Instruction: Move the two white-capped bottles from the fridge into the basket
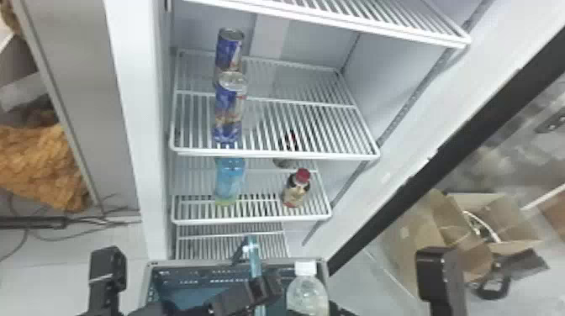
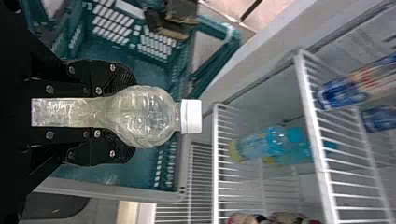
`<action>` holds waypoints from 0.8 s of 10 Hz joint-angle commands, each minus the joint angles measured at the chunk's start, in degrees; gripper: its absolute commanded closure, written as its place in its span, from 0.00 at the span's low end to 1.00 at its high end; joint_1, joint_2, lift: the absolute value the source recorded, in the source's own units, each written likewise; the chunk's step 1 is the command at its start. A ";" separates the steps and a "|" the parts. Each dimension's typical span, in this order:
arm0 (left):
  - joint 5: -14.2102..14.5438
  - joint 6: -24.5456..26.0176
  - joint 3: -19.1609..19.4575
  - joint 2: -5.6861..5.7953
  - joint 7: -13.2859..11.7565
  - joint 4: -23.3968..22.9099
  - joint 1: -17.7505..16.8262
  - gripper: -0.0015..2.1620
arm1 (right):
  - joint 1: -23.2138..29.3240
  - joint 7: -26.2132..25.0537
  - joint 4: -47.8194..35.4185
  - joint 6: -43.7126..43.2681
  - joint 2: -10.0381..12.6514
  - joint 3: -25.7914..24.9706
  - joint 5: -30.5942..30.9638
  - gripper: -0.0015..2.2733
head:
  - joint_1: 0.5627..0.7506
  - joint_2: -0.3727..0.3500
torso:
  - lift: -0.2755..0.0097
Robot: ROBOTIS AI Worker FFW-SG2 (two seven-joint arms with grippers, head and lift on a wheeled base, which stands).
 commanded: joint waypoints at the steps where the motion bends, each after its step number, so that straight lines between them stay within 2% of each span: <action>1: 0.01 0.00 0.06 -0.03 0.00 0.02 0.00 0.55 | -1.23 -0.06 -0.26 1.47 -0.45 0.46 0.20 0.44 | 0.70 0.03 | 0.97; 4: 0.12 0.00 0.06 -0.03 0.00 0.02 0.00 0.55 | -3.19 0.03 1.13 0.63 -0.89 2.06 -0.03 0.43 | 0.70 0.03 | 0.97; 5: 0.12 0.00 0.18 -0.03 0.00 0.02 0.14 0.55 | -3.19 0.03 1.97 -0.08 -0.89 2.17 -0.48 0.40 | 0.70 0.03 | 0.97; 7: 0.12 0.00 0.29 -0.12 0.00 0.02 0.28 0.55 | -3.19 0.47 2.39 -1.20 -0.89 2.17 -0.60 0.26 | 0.70 0.03 | 0.97; 8: 0.23 0.00 0.29 -0.12 0.00 0.02 0.28 0.55 | -3.19 0.56 2.53 -1.62 -0.89 2.17 -0.71 0.24 | 0.70 0.03 | 0.97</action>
